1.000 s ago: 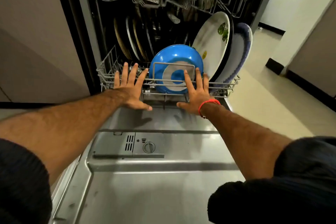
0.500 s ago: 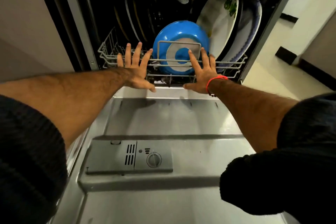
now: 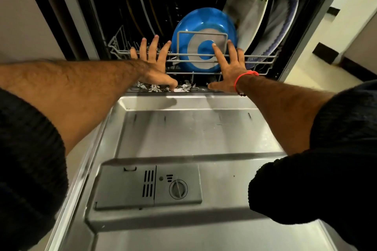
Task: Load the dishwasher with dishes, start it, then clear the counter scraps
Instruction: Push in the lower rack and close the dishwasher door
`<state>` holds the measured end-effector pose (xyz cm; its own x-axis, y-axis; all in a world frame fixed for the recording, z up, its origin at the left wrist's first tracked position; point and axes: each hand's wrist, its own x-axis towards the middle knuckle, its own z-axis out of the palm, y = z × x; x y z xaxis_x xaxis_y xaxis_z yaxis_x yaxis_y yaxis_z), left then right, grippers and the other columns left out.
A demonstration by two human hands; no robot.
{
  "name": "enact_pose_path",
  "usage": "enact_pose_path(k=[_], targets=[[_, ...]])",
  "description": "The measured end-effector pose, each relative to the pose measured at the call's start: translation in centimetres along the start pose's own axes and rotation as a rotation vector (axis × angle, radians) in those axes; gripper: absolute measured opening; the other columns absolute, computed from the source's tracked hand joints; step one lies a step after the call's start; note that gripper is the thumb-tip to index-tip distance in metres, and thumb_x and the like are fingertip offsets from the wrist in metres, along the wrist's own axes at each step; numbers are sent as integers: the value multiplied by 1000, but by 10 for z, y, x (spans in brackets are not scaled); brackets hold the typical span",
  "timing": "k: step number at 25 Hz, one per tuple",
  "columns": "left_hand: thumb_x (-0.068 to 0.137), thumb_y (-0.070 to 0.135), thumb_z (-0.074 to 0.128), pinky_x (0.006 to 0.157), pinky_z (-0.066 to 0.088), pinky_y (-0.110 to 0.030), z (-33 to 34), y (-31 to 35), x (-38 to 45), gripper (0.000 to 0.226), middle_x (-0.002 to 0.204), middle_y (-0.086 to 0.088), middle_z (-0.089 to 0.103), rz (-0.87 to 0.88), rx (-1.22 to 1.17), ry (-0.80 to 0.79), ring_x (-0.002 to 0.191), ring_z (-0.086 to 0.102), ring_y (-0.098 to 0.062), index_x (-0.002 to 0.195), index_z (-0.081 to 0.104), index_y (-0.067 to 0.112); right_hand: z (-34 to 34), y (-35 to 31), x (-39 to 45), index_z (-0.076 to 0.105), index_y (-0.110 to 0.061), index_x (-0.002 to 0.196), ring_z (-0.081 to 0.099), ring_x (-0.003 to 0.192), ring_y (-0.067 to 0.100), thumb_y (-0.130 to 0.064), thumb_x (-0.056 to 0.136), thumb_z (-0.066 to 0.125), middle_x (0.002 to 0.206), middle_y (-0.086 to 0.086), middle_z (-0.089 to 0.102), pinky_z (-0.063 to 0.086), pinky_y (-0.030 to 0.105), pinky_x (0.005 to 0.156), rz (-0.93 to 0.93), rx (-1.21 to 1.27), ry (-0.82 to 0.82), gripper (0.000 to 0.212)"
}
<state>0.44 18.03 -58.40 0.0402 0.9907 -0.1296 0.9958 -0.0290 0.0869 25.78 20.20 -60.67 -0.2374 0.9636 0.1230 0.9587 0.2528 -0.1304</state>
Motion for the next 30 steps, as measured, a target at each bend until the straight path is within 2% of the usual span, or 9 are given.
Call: enact_pose_path(k=[2, 4, 6, 11, 17, 21, 24, 27, 30], targets=[[73, 61, 71, 119, -17, -60, -5, -1, -14, 127, 160, 1, -38, 53, -151, 11, 148, -33, -28, 154, -24, 38, -2, -1, 1, -17, -46, 151, -16, 148, 42, -46, 75, 80, 161, 5, -28, 11, 59, 118, 17, -6, -10, 122], [78, 48, 73, 119, -19, -57, 3, -4, -42, 123, 162, 0, -35, 150, -326, 128, 149, -30, -26, 156, -22, 36, -4, -2, 2, -17, -48, 150, -14, 148, 43, -46, 74, 81, 161, 5, -26, 13, 60, 118, 32, -27, -22, 124], [82, 36, 74, 118, -20, -57, 35, -13, -87, 118, 160, 1, -38, 264, -352, 240, 149, -32, -27, 157, -17, 36, 0, 1, 1, -16, -48, 150, -11, 148, 44, -48, 73, 80, 162, 7, -23, 14, 61, 118, 47, -56, -15, 124], [92, 51, 62, 119, -18, -58, 112, -38, -199, 94, 159, 13, -38, 238, -261, 217, 147, -36, -21, 159, -3, 41, -11, -13, -6, -15, -43, 152, -13, 148, 43, -59, 75, 74, 163, 9, -20, 7, 59, 120, 97, -76, -51, 119], [96, 57, 52, 119, -9, -66, 133, -9, -241, 82, 165, 11, -25, 137, -392, 360, 152, -25, -23, 160, 6, 35, 23, -29, -106, -2, -32, 157, -15, 149, 37, -55, 85, 67, 164, 10, -15, 4, 54, 122, -1, 301, -83, 102], [81, 85, 47, 116, -9, -70, 134, 6, -251, 99, 165, 13, -23, 111, -325, 320, 154, -18, -24, 159, 4, 40, 45, -48, -193, 14, -35, 156, -4, 152, 30, -74, 80, 57, 166, 7, -2, 7, 49, 123, -13, 382, -52, 96], [63, 100, 46, 113, -3, -77, 144, 9, -261, 117, 165, 14, -23, 166, -126, 254, 155, -13, -25, 157, 2, 46, 53, -46, -248, 12, -42, 155, -5, 152, 31, -94, 65, 46, 166, 4, -3, 5, 56, 121, -128, 223, -148, 109], [68, 92, 51, 111, 6, -80, 151, 11, -266, 114, 167, 7, -18, 80, 34, 286, 156, -8, -30, 159, 6, 41, 65, -31, -281, 6, -42, 155, -8, 151, 33, -86, 72, 48, 166, 1, -7, 5, 61, 120, -145, 4, -178, 103], [75, 83, 56, 111, 8, -80, 149, 22, -270, 106, 168, 1, -14, 52, 131, 325, 155, -8, -34, 159, 12, 37, 65, -38, -296, 15, -36, 155, 2, 151, 37, -65, 86, 58, 165, 5, 3, 10, 61, 120, -109, 3, -58, 87]])
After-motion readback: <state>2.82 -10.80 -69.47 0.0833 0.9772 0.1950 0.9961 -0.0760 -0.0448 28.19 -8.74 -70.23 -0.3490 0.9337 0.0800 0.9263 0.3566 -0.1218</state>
